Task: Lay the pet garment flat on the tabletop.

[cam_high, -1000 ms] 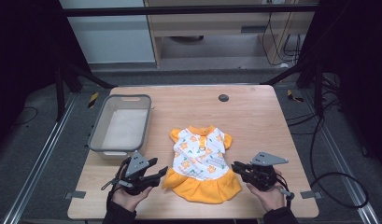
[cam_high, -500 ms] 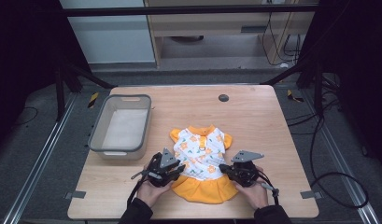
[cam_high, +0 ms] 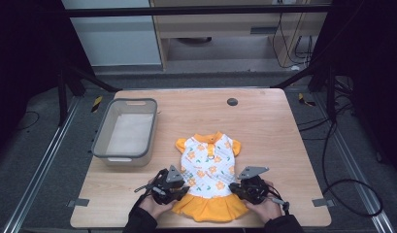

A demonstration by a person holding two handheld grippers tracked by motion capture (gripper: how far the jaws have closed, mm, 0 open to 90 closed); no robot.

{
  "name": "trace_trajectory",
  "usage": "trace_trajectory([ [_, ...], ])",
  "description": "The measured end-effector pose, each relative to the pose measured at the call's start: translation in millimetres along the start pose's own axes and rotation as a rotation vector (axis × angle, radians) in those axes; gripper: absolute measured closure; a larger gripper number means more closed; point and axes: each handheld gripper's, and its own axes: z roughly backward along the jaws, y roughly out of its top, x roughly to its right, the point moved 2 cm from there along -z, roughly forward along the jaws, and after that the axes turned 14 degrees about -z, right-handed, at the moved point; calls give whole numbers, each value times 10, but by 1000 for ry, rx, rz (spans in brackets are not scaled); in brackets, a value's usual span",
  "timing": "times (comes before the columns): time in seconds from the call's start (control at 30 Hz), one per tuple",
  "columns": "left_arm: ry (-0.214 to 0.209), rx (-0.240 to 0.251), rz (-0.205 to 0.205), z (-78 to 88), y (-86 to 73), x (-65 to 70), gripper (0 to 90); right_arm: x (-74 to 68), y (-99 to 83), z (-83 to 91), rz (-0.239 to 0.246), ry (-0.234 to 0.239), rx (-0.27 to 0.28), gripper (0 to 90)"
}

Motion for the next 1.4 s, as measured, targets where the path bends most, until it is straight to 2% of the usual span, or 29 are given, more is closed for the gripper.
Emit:
trace_trajectory([
  [0.03,3,3,-4,2,6,5,677,-14,-12,17,11,-12,-9,840],
  [0.17,21,18,-7,59,29,-5,651,-13,2,34,-1,0,-1,826],
  [0.2,32,37,-9,94,42,-20,642,-9,14,50,-11,17,13,818],
  [0.23,46,56,-10,135,60,-42,612,9,46,95,-21,31,55,791],
  [0.27,59,72,-10,176,79,-71,612,9,46,95,-21,31,55,791],
  [0.3,74,91,-4,209,101,-106,591,38,89,135,-18,17,106,747],
  [0.33,91,108,0,237,122,-149,591,38,89,135,-18,17,106,747],
  [0.43,137,130,23,285,190,-300,556,104,194,193,-30,-2,185,699],
  [0.53,179,143,49,293,252,-460,546,181,306,237,-42,-31,240,676],
  [0.63,211,134,82,246,318,-638,535,288,418,253,-69,-56,275,679],
  [0.73,253,116,92,180,388,-805,526,392,540,223,-94,-73,298,670],
  [0.83,284,126,98,86,447,-939,511,489,661,165,-114,-77,321,638],
  [0.97,314,108,113,-124,471,-1095,500,649,789,30,-152,-117,312,625],
  [1.0,333,105,119,-231,467,-1157,499,680,807,1,-158,-127,306,621],
  [1.03,337,99,121,-260,466,-1171,490,763,849,-86,-172,-149,291,609],
  [1.07,337,99,121,-260,466,-1171,482,780,861,-109,-172,-151,288,601],
  [1.1,346,51,114,-387,456,-1240,465,821,883,-174,-170,-164,275,587],
  [1.23,334,30,138,-506,430,-1293,466,921,930,-353,-169,-205,235,571],
  [1.3,313,10,149,-600,387,-1295,464,976,931,-422,-174,-218,216,573],
  [1.4,305,24,169,-599,366,-1297,476,1018,909,-481,-194,-210,203,584],
])
